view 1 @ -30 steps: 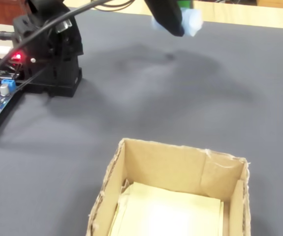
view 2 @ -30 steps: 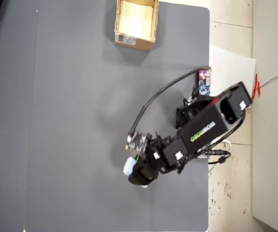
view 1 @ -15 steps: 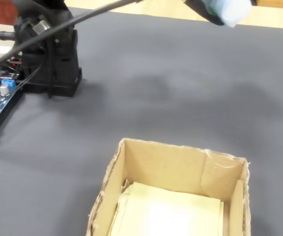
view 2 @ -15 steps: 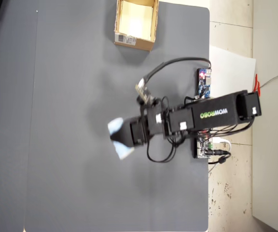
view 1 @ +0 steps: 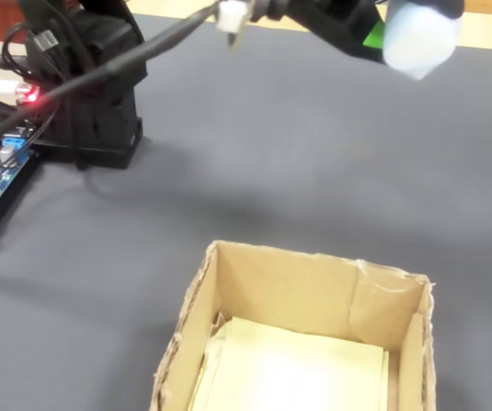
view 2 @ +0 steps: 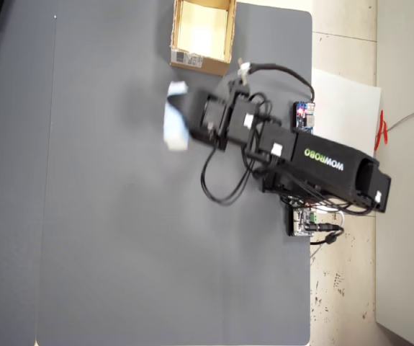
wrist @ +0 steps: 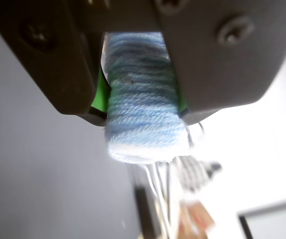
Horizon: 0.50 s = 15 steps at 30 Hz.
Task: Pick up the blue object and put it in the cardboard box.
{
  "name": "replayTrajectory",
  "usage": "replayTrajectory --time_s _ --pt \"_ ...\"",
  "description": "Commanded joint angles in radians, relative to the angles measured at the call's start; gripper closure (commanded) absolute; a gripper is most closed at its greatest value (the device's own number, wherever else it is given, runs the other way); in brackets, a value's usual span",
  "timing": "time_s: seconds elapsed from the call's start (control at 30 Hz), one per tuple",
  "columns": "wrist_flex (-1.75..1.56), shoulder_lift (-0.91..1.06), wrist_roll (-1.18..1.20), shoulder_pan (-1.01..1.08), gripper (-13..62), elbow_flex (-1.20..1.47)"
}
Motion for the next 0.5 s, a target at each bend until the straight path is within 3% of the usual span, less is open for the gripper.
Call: replayTrajectory --time_s 0.0,0.47 --pt "-0.104 0.044 -0.043 0.048 42.1 -0.041" --pt "-0.005 0.081 -0.153 0.328 42.0 -0.032"
